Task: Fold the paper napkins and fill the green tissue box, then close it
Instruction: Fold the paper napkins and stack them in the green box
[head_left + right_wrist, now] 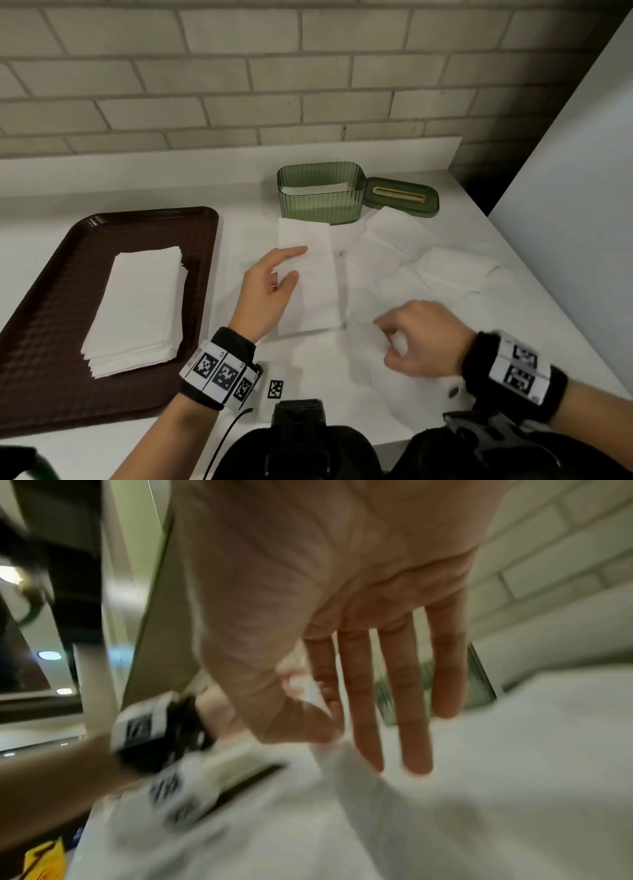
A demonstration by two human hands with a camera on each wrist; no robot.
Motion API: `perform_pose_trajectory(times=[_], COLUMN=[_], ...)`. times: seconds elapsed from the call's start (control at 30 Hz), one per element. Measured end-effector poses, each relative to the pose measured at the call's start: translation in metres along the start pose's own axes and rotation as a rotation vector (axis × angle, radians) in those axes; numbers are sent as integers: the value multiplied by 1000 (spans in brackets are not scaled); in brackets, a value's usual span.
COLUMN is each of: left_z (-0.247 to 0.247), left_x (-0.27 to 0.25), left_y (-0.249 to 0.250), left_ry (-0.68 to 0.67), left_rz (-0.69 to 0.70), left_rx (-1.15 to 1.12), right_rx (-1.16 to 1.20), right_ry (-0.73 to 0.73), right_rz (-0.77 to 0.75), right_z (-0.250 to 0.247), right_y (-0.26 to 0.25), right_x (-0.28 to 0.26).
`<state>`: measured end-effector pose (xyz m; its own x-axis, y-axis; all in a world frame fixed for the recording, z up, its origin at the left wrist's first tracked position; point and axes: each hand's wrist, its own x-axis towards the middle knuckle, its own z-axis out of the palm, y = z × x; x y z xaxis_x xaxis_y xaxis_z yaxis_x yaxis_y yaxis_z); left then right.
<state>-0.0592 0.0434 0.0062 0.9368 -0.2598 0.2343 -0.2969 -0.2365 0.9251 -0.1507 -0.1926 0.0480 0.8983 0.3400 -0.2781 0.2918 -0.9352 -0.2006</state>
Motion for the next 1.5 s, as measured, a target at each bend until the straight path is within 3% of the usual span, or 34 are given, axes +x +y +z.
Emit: perform_pose_trajectory(times=[0.17,0.37,0.53,0.7,1.1,1.27,1.4,1.5], left_z=[8,21,19,17,28,21,8,-6], left_x=[15,39,54,68,79,90,108,120], left_y=[30,44,55,56,48,44,42,29], left_ry=[-129,-124,-84,-47,-53,-115,-220,-273], left_rz=[-2,-205,-108,13,31,41,50,16], left_rx=[-143,-532,-676,-550,-593,-564,-516,-390], right_rx=[142,700,653,583,731,515,728,873], right_ry=[215,272,349,410,437,436,264,407], right_rz=[-236,-299,-247,-224,-157,-183,-238,-183], right_z=[-83,-139,-146,-149,-135,-138,-141,-143], right_y=[5,19,28,30,45,49,54,69], right_x=[20,54,85,103,127,135,150,168])
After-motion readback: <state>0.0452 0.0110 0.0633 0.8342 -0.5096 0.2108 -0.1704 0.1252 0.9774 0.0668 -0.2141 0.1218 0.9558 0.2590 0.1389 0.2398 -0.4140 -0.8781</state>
